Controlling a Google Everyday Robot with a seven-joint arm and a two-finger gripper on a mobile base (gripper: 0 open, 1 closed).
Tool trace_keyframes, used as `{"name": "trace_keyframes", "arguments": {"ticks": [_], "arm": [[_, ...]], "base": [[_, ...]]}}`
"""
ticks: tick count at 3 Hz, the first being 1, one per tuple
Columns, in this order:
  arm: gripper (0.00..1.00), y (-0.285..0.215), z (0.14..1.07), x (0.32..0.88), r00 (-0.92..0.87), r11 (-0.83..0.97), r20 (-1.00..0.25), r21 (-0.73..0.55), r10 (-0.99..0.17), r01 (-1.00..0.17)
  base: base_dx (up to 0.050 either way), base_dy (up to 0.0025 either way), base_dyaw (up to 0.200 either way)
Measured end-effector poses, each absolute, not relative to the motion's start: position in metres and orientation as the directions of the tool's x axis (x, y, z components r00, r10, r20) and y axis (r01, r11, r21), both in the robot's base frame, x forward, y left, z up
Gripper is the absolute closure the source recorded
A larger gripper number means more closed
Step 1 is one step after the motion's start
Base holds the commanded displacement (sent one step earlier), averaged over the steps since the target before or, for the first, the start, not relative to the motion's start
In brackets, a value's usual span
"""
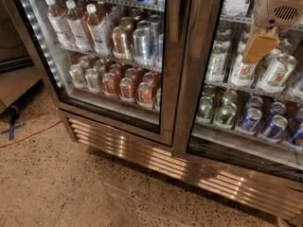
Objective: Close right fridge door
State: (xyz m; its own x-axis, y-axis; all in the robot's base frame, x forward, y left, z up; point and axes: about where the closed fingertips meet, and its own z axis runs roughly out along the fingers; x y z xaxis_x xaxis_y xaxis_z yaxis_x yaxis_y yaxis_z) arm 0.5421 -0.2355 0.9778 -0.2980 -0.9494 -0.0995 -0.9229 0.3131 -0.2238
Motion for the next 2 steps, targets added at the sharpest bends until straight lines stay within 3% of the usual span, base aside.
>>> {"name": "trace_keyframes", "arguments": {"ticks": [1, 2], "arm": [[1.00, -0.2355, 0.9778, 0.5421, -0.298, 0.313, -0.099, -0.224, -0.949, -0.923], [1.00, -0.2355, 0.9778, 0.5421, -0.298, 0.313, -0.099, -0.224, -0.949, -0.923]], "base": [[0.050, 0.00000, 0.000], [-0.049, 0.00000, 0.000]]}}
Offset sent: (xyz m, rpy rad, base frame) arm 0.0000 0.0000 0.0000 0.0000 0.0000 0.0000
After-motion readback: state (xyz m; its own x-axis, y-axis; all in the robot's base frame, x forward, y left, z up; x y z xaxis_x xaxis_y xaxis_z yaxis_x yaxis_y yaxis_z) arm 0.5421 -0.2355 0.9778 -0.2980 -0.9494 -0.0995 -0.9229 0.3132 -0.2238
